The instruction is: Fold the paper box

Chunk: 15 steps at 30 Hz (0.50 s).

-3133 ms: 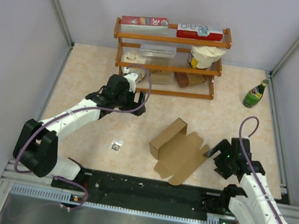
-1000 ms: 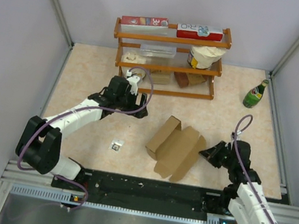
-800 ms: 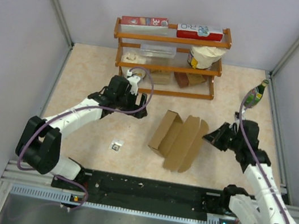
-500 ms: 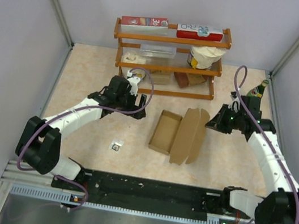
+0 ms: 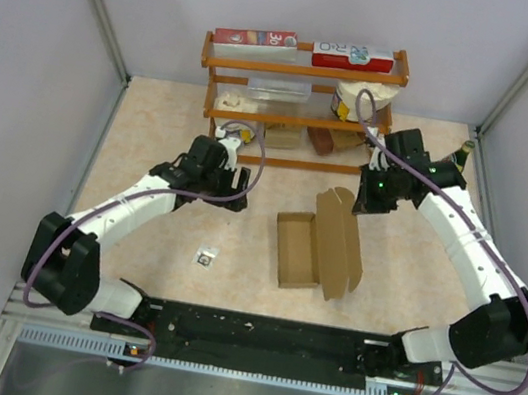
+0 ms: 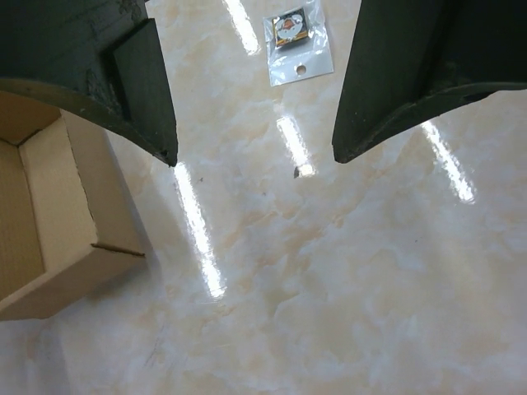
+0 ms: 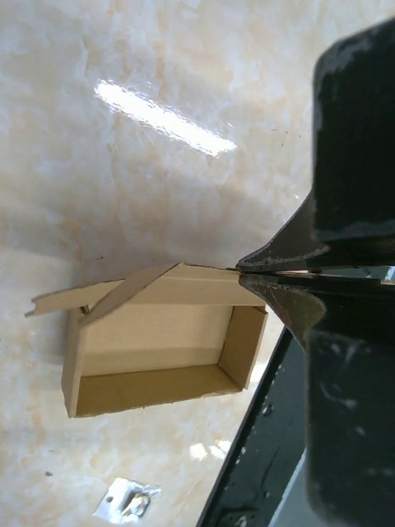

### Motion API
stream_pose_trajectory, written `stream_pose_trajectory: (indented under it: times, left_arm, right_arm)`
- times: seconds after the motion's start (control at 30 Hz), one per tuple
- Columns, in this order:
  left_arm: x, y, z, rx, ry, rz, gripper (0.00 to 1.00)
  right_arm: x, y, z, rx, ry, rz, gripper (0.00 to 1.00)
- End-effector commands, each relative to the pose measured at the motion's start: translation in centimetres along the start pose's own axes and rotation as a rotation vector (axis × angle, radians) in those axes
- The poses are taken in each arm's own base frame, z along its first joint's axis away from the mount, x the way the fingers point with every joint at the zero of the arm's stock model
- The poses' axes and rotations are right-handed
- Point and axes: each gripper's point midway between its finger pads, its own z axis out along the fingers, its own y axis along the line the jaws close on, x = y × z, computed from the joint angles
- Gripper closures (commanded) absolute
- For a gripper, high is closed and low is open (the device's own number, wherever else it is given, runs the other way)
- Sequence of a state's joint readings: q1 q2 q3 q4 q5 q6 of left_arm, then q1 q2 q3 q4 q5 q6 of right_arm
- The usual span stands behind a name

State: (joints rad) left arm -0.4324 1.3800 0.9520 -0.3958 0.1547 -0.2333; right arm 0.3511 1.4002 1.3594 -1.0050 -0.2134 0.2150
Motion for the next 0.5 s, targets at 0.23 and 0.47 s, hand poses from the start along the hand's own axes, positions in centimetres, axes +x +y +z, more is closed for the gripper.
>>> stream_pose_trajectory:
  times: [0.23,0.47]
  left_arm:
    - [3.8,1.5,-3.2,-0.131,0.018,-0.261,0.23]
    - [9.5,3.0,-4.3,-0.292,0.011,-0.395,0.01]
  right_arm:
    - [0.2,1.8,0.2,0.127,0.089,-0.272,1.00]
    - [0.5,2.4,0.5,0.112,0.095,-0.289,1.00]
